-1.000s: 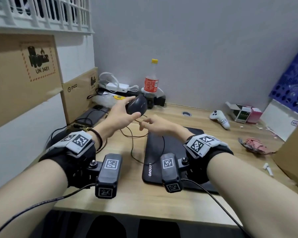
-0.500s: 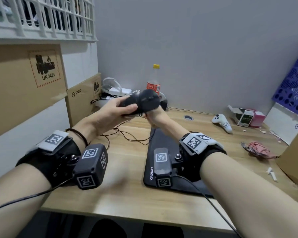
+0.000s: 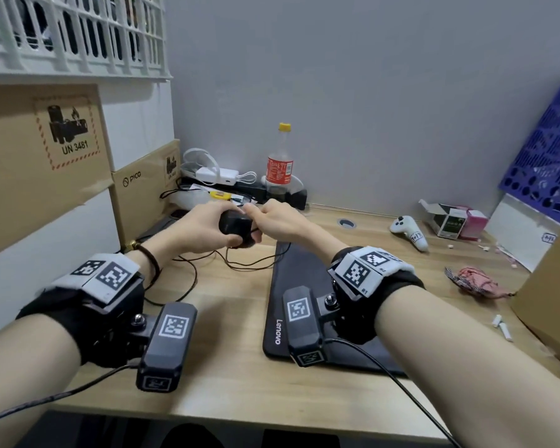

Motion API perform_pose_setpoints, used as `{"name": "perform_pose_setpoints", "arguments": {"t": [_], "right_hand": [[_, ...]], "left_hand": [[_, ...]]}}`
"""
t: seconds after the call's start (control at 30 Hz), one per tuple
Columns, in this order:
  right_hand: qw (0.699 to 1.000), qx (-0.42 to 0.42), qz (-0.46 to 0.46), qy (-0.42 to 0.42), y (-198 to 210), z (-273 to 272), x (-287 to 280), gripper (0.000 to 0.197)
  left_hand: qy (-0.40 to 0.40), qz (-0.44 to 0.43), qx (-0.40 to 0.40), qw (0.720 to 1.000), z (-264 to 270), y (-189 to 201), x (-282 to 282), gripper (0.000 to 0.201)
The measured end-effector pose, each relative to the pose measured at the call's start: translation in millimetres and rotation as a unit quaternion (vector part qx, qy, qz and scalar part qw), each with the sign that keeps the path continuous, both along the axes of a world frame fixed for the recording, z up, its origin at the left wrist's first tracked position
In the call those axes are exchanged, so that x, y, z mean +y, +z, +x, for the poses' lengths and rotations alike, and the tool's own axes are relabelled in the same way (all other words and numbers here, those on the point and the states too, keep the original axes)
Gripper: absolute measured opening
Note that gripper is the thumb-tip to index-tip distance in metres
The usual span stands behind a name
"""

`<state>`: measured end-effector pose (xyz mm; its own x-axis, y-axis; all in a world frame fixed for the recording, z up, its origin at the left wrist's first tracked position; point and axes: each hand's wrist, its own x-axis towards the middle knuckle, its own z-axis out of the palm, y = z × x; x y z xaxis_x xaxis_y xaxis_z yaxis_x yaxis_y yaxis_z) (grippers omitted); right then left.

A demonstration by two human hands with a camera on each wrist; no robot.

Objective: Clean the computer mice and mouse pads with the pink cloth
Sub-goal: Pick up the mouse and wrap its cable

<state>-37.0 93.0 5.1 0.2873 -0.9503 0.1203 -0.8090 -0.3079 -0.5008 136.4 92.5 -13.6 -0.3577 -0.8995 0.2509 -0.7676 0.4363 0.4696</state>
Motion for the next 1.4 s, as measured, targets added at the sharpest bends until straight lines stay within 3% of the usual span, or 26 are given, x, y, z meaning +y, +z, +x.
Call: {"name": "perform_pose_setpoints", "arguments": {"t": [0.1,0.2,0.37,0.5,0.57,0.63,0.7,0.83,0.9,1.0,1.07,1.2,1.33,1.4], "right_hand": [[1.0,-0.017,-0.02,-0.001,1,5,-5,0.059],[0.994,-0.106,-0.04,-0.003,6,8,-7,0.057],[0.964,-0.262,-0.006,-0.045,5,19,-22,0.05],[0.973,-0.227,0.042,0.03,-13,15,-17,0.034],[0.975,-0.209,0.075,0.029,-17,20,-9,0.042],[0.974,-0.203,0.094,0.027,-18,30,-4,0.057],[0.976,-0.187,0.103,0.034,-17,35,-1,0.061],[0.989,-0.137,0.025,0.054,-7,38,1,0.061],[0.992,-0.122,-0.021,0.028,1,35,-3,0.065],[0.994,-0.101,-0.037,-0.014,6,28,-13,0.063],[0.994,-0.099,-0.035,-0.022,8,24,-15,0.058],[0.965,-0.254,0.056,0.012,12,15,-15,0.057],[0.942,-0.328,0.074,0.01,3,5,-19,0.04],[0.95,-0.302,0.082,0.006,-3,6,-14,0.04]], "left_hand": [[-0.102,0.084,-0.057,0.99,6,21,12,0.046],[-0.193,0.187,-0.026,0.963,18,39,26,0.044],[-0.225,0.207,0.26,0.916,33,38,35,0.045],[-0.207,0.232,0.439,0.843,37,22,30,0.046],[-0.173,0.198,0.507,0.821,31,21,24,0.039],[-0.089,0.149,0.559,0.811,22,22,15,0.034],[0.019,0.081,0.555,0.827,14,19,3,0.039],[0.186,-0.014,0.402,0.897,16,7,-5,0.044],[0.169,0.003,0.327,0.93,17,2,-5,0.044],[0.052,0.034,0.163,0.985,19,10,4,0.036],[-0.038,0.076,0.1,0.991,21,21,12,0.033],[-0.193,0.191,0.164,0.948,32,33,21,0.042],[-0.263,0.246,0.385,0.85,33,34,25,0.073],[-0.227,0.218,0.494,0.81,27,34,22,0.06]]}}
